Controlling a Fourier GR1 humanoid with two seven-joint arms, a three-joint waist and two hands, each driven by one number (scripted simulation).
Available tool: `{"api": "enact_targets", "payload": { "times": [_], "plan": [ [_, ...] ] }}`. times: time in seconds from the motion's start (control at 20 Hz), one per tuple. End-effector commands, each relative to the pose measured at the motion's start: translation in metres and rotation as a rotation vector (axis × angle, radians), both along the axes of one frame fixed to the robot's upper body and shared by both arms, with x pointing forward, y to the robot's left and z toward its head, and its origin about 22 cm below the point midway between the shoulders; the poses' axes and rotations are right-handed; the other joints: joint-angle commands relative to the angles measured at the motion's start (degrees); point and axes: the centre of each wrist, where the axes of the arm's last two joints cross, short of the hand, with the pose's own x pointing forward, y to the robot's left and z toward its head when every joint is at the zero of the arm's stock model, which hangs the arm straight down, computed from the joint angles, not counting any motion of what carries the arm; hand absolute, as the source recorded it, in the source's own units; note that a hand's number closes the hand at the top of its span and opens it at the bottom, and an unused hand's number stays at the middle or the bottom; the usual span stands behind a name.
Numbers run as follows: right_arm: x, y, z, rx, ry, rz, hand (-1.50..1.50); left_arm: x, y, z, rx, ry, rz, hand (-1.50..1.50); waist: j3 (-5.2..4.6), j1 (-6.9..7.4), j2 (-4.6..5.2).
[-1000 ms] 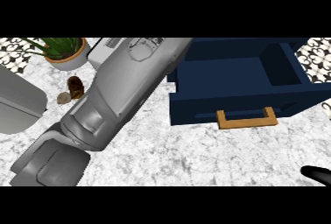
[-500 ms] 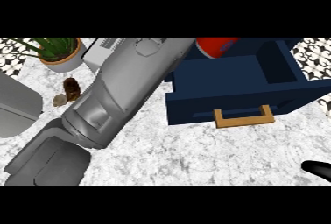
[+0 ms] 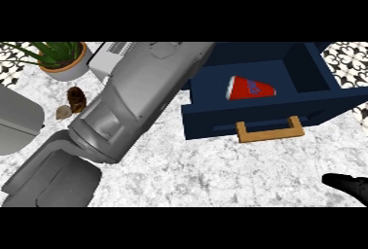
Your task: Pick up the can, place it into the drawer and close the drawer
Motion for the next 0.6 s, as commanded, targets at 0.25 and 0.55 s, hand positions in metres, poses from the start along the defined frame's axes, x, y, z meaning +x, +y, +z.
{"api": "enact_targets", "payload": {
  "times": [0.25, 0.55],
  "plan": [
    [0.025, 0.017, 0.002, -0.299, -0.055, -0.002, -1.5, 0.001, 0.002, 0.0, -0.092, 0.016, -0.016, -1.5, -0.08, 1.68, 0.09],
    [0.05, 0.032, 0.009, -0.52, -0.087, -0.041, -1.5, -0.001, -0.003, 0.012, -0.113, -0.002, -0.02, -1.5, -0.11, 2.69, -0.32]
  ]
}}
